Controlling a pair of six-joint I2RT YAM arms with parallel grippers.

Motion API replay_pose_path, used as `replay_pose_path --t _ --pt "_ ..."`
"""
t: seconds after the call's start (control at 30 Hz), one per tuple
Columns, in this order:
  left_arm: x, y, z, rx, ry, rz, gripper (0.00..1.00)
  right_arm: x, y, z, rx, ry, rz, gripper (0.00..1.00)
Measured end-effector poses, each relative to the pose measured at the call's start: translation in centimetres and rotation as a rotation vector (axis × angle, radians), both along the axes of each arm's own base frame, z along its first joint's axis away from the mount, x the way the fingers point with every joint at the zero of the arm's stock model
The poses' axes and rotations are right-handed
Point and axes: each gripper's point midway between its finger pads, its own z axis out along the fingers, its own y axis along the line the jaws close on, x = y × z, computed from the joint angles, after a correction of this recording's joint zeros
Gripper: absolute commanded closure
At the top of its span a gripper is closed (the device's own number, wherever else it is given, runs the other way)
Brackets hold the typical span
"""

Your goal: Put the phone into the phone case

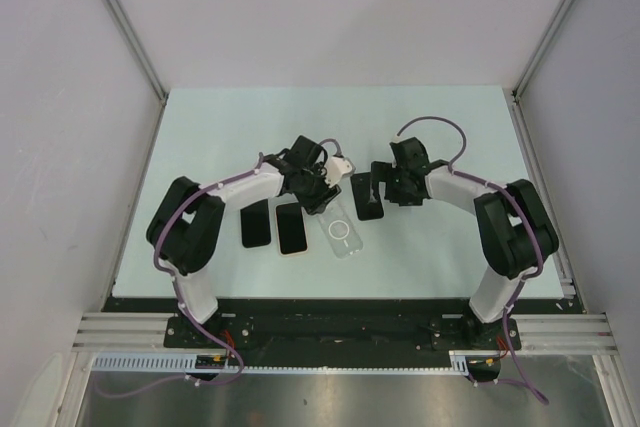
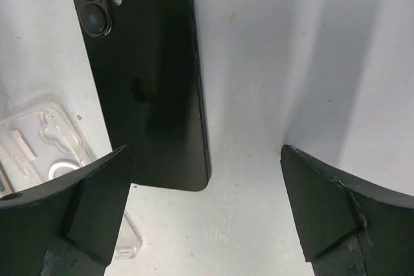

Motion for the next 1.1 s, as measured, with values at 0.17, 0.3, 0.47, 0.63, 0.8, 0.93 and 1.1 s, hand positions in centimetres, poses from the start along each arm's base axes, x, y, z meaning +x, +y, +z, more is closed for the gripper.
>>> replay_pose_path --t 0.17,0.3,0.47,0.63,0.8,0.93,1.1 --pt "1.2 0.4 3.0 -0.05 -0.068 0.061 0.31 0.6 1.3 -0.3 -0.026 -0.02 0.019 0.01" --pt "3.7 2.3 8.9 -0.172 -0.196 0.201 0.04 1.2 2.4 -0.4 -0.061 -0.039 0.033 0.01" --pt "5.6 8.9 17.8 -0.37 -0.406 0.491 0.0 2.2 3.7 -0.6 -0.117 -0.072 0.045 0.0" --pt "5.3 12.6 21.6 -0.464 -0.511 0.743 0.0 2.9 4.7 -1.1 -0.197 -0.096 0.065 0.02" --pt "5.3 15.4 20.6 -0.453 -0.453 0.914 0.01 3.4 4.9 -1.5 -0.27 -0.12 0.076 0.07" --pt "5.1 16.2 20.5 -0.45 -0.445 0.959 0.03 3.7 5.1 -1.5 -0.275 -0.122 0.074 0.13" --pt "4.7 16.2 21.3 -0.474 -0.457 0.956 0.07 3.7 5.1 -1.5 -0.274 -0.118 0.076 0.2"
